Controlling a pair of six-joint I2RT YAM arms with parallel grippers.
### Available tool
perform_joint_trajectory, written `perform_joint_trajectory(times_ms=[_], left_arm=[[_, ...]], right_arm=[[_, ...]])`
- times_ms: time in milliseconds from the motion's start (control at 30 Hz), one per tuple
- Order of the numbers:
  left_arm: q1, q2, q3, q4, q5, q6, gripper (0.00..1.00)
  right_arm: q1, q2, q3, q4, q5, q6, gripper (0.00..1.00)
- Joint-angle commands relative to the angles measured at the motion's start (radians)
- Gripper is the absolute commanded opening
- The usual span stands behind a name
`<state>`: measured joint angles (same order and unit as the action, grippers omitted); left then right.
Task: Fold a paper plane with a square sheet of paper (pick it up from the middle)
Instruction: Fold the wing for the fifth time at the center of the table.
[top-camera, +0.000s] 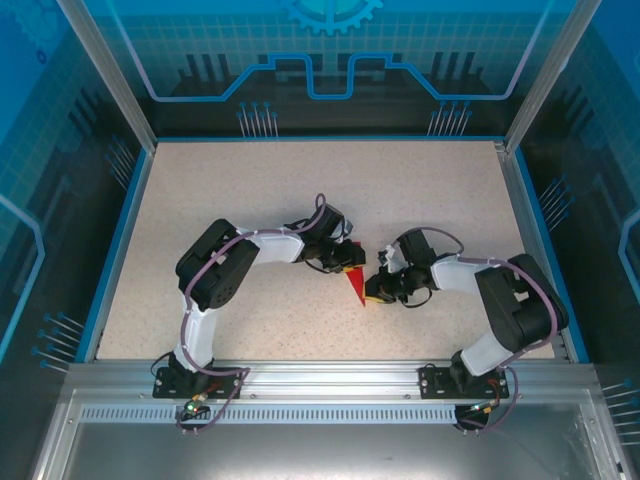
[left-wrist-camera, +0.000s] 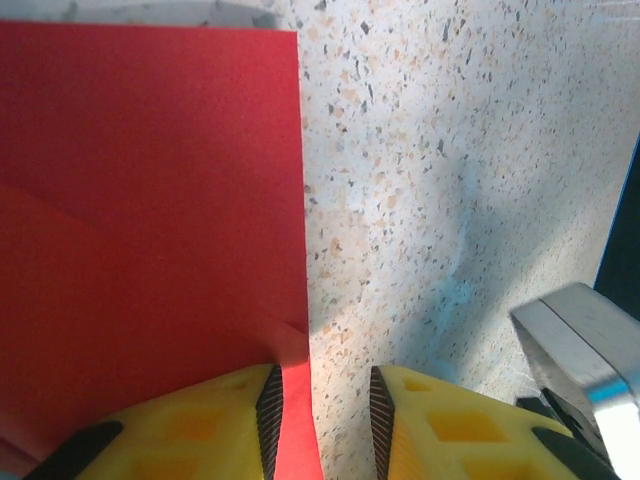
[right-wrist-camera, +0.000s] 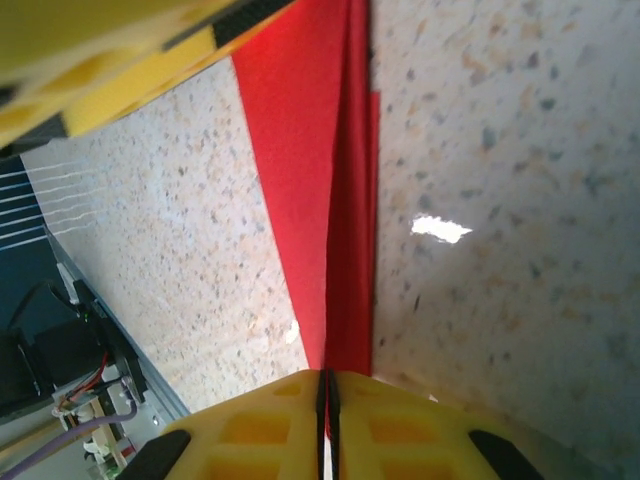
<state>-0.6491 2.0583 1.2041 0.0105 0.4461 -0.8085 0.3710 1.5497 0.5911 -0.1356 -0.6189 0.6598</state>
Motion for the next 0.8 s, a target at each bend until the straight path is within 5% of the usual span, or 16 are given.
perform_joint_trajectory(times_ms=[0, 333, 767], left_arm=[[0.003, 0.046, 0.005, -0.081, -0.011, 0.030, 0.33], [0.000, 0.052, 0.014, -0.086, -0.007, 0.034, 0.32], [0.000, 0.058, 0.015, -0.094, -0.004, 0.036, 0.32]], right_arm=[[0.016, -0.065, 0.012, -0.092, 0.047, 0.019, 0.16], [0.038, -0.122, -0.001, 0.051, -0.003, 0.129, 0.12], [0.067, 0.069, 0.024, 0.088, 0.019, 0.148, 0.13]])
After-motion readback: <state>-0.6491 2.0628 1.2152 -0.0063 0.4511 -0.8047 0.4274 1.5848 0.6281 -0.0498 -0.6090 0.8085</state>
